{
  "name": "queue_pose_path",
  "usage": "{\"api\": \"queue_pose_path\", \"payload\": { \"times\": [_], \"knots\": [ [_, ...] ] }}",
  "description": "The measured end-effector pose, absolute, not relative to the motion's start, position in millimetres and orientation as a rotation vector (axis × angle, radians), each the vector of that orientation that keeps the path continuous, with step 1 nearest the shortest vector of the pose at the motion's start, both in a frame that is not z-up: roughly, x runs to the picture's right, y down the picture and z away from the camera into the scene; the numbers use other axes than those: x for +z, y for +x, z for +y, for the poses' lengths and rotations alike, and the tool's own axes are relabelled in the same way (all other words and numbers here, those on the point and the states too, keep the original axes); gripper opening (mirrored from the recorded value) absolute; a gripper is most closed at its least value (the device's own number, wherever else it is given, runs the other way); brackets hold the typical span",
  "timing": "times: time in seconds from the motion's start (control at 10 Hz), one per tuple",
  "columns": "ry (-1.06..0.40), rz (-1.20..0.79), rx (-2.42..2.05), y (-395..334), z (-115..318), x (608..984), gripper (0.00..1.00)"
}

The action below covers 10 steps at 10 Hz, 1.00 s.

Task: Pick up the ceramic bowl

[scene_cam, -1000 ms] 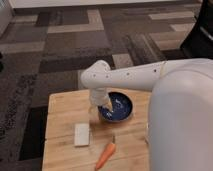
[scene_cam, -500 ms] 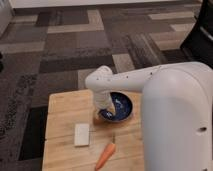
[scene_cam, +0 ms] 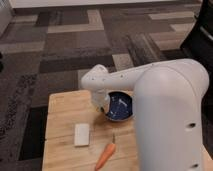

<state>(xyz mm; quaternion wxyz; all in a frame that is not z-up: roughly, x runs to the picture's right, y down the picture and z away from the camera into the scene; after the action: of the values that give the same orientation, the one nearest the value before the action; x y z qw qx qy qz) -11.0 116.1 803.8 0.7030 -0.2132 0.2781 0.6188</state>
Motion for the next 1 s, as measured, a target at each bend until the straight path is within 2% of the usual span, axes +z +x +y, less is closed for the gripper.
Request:
{"api": "queue_pose_path", "payload": {
  "times": [0.3,0.5,1.0],
  "knots": [
    [-0.439,0.584,1.407,-16.5,91.5,782.0,0.00],
    [-0.357,0.550,1.424,-14.0,45.7,738.5,0.00],
    [-0.232,0.505,1.414,-14.7,-11.0,673.6,0.00]
  ]
}}
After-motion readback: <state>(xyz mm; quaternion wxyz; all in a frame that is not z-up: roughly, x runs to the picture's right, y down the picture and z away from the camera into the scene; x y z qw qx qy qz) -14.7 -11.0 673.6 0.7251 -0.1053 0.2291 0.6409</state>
